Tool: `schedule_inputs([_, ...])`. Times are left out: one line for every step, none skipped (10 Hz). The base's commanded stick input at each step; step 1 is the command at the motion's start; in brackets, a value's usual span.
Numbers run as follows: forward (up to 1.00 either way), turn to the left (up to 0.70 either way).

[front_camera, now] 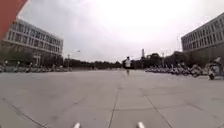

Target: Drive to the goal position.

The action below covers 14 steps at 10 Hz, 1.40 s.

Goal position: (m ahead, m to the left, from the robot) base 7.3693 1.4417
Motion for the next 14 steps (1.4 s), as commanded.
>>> schedule_inputs([0.50, 0.00])
schedule_inputs([0.50, 0.00])
schedule_inputs([0.50, 0.00])
schedule_inputs([0.50, 0.00])
schedule_inputs([0.50, 0.00])
schedule_inputs([0.50, 0.00])
schedule_inputs([0.50, 0.00])
schedule_inputs([0.50, 0.00])
schedule_inputs([0.50, 0.00])
schedule_inputs([0.50, 0.02])
schedule_inputs([0.50, 0.11])
schedule_inputs([0.50, 0.23])
schedule_inputs([0.50, 0.24])
schedule_inputs([0.50, 0.23])
